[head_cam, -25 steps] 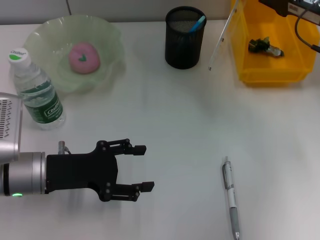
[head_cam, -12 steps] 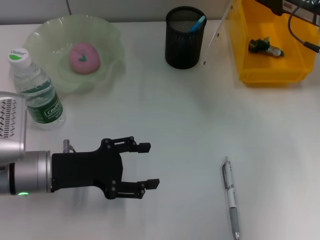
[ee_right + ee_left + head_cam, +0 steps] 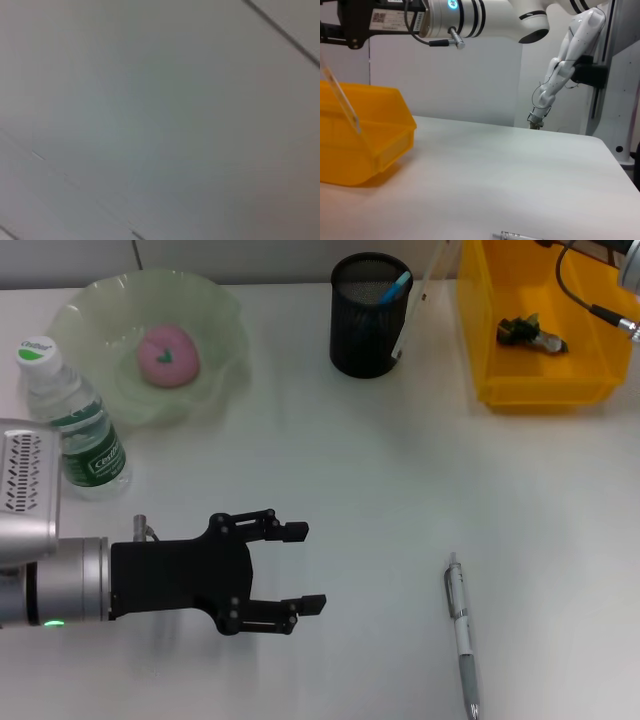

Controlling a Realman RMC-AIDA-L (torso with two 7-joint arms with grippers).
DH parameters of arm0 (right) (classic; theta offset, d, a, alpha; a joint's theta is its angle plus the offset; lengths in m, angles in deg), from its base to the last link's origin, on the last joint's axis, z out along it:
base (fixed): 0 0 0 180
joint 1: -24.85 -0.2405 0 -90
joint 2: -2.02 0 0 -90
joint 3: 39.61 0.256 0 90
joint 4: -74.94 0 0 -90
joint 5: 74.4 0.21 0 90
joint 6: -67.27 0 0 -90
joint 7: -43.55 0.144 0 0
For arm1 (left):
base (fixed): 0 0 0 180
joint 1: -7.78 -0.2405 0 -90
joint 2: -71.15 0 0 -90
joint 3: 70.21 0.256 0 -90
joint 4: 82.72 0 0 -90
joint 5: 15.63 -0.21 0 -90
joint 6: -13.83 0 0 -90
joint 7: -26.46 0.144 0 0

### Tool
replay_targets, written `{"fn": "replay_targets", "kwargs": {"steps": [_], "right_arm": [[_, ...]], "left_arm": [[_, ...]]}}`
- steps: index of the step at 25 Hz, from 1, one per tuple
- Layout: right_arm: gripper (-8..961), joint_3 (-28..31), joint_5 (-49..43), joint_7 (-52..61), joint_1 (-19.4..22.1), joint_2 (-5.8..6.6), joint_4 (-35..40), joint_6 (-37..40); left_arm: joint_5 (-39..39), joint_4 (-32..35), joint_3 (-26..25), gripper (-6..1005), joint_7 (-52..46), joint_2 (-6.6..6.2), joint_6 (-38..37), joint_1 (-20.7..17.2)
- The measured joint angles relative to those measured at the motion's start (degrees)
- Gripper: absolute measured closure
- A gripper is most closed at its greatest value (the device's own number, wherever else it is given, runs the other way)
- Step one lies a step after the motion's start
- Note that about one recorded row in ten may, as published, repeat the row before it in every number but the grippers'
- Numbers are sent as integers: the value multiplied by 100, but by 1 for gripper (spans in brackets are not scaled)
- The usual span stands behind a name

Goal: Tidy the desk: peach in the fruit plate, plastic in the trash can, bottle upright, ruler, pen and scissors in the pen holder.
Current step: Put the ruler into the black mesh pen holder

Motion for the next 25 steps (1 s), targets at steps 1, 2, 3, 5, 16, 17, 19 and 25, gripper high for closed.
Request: {"fn": "replay_targets", "kwargs": {"steps": [1,2,3,5,16,17,19,25], "right_arm": [[573,9,17,-4,-7,0,0,-50],[573,19,41,-5,-15,0,1,-111],[573,21,55,-6,-20,0,1,-147],[573,29,80,-8,-40,0,1,-196],[572,-32,138,-31,-252,-48,6,-531],[572,-31,138,-43,-272,-53,7,-551],[572,-33,138,-71,-314,-66,4,-586],[572,-15,138,-144,-428,-124,12,-808]], "left_arm": [[0,-5,-2,187,0,1,2,5],[0,-11,-11,188,0,4,5,11],[1,-11,-35,188,0,6,7,14],[6,-21,-100,188,0,10,11,15],[17,-43,-202,187,0,18,13,-16],[17,-43,-203,187,0,18,14,-20],[17,-44,-203,187,0,16,14,-27],[17,-43,-193,188,3,8,15,-30]]}}
